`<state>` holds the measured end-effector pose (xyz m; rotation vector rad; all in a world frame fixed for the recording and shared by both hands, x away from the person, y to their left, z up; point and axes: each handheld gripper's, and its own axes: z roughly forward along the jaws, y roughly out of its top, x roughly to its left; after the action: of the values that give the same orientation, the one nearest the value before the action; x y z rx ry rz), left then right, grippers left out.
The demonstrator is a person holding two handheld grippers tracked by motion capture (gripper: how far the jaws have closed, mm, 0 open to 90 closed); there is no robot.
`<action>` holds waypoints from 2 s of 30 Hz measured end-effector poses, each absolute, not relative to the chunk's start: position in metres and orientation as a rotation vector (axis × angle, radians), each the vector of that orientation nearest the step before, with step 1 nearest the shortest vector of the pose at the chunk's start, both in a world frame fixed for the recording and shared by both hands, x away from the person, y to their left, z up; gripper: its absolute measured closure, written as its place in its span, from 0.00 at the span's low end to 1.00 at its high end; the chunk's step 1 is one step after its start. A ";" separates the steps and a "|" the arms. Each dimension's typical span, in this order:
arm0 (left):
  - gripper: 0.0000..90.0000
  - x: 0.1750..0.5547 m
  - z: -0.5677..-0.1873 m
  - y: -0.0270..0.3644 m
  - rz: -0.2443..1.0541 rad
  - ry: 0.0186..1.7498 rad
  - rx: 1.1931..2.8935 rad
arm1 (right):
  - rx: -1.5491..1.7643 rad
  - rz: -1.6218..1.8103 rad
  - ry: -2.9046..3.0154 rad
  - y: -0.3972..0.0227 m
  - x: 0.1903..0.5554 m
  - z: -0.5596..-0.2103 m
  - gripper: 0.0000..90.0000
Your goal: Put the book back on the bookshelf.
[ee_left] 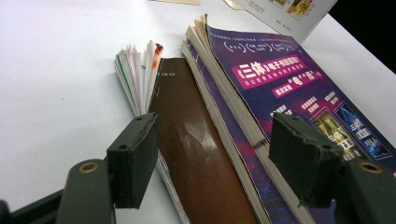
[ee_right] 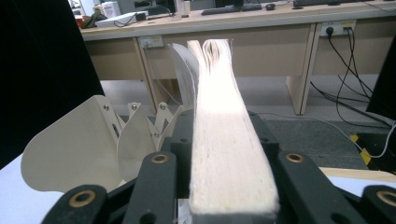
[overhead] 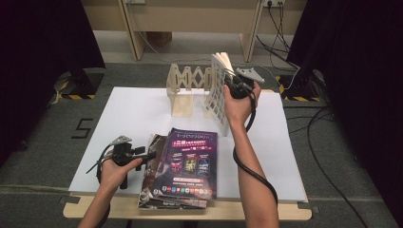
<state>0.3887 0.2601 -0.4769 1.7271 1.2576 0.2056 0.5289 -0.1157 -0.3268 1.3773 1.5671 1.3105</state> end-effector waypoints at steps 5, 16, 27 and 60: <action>0.35 0.388 -0.476 0.260 0.204 1.257 1.726 | 1.385 1.316 1.576 -0.118 0.525 -0.325 0.75; 0.35 0.388 -0.475 0.261 0.210 1.254 1.724 | 1.424 1.306 1.598 -0.119 0.525 -0.329 0.74; 0.35 0.388 -0.475 0.262 0.214 1.257 1.721 | 1.459 1.279 1.598 -0.117 0.534 -0.329 0.76; 0.36 0.389 -0.476 0.264 0.215 1.264 1.722 | 1.412 1.285 1.582 -0.112 0.535 -0.328 0.83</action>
<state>0.3889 0.2638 -0.4763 1.7218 1.2642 0.2147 0.5352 -0.1117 -0.3284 1.4124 1.5815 1.2849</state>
